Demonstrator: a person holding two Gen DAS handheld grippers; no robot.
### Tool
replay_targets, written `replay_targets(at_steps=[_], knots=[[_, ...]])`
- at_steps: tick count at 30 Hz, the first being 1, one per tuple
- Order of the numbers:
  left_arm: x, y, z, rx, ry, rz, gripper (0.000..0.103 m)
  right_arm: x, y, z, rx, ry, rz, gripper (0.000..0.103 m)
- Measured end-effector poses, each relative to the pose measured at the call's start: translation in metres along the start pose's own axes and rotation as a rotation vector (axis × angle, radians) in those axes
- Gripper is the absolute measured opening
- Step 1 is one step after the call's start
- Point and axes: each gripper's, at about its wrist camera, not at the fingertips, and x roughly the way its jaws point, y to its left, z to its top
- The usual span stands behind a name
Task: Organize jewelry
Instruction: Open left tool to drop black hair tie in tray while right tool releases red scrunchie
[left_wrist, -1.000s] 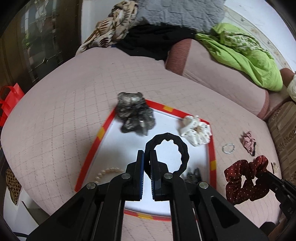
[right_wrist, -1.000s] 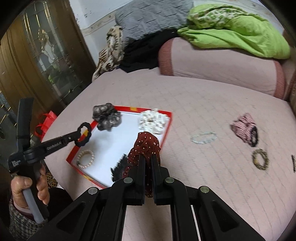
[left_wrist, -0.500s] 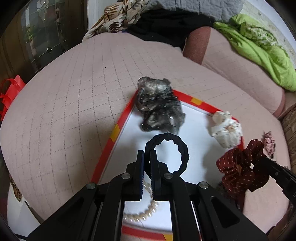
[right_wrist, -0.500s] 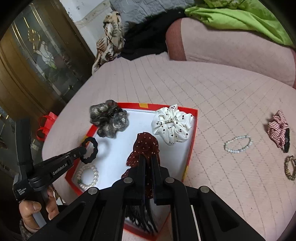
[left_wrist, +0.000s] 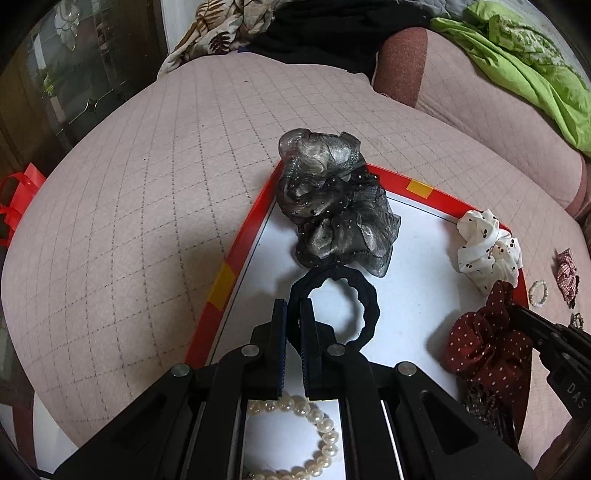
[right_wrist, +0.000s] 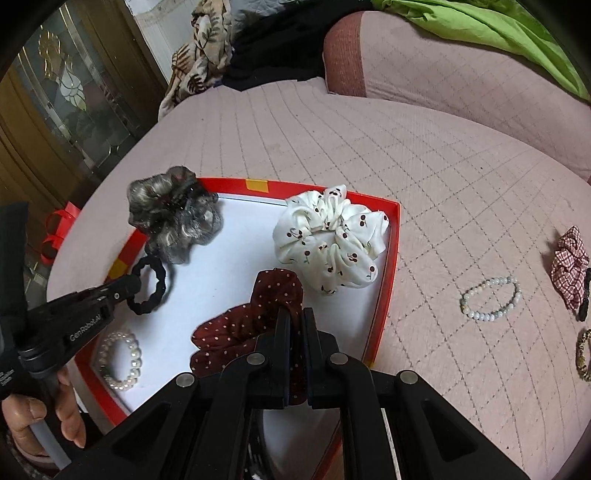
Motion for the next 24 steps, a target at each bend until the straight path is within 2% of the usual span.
replay_targets(at_steps=[3,6,8,10,18,24], knots=[[0.001,-0.004,0.000,0.009,0.000,0.001,0.007,0.000,0.002,-0.002,-0.013,-0.006,-0.016,0.008],[-0.002,-0.007,-0.001,0.016,-0.002,-0.001,0.012,-0.003,0.005,-0.003,-0.037,-0.013,-0.025,0.011],[-0.007,-0.009,-0.002,0.016,-0.009,-0.006,0.022,-0.006,0.007,-0.004,-0.042,-0.021,-0.028,0.025],[-0.013,-0.010,-0.003,0.016,-0.022,-0.009,0.034,-0.010,0.006,-0.005,-0.039,-0.032,-0.025,0.034],[-0.049,-0.022,-0.009,0.034,-0.065,-0.002,0.040,-0.039,0.008,-0.009,-0.039,-0.076,-0.014,0.036],[-0.080,-0.036,-0.017,0.079,-0.113,0.019,0.046,-0.067,0.005,-0.019,-0.043,-0.117,-0.027,0.043]])
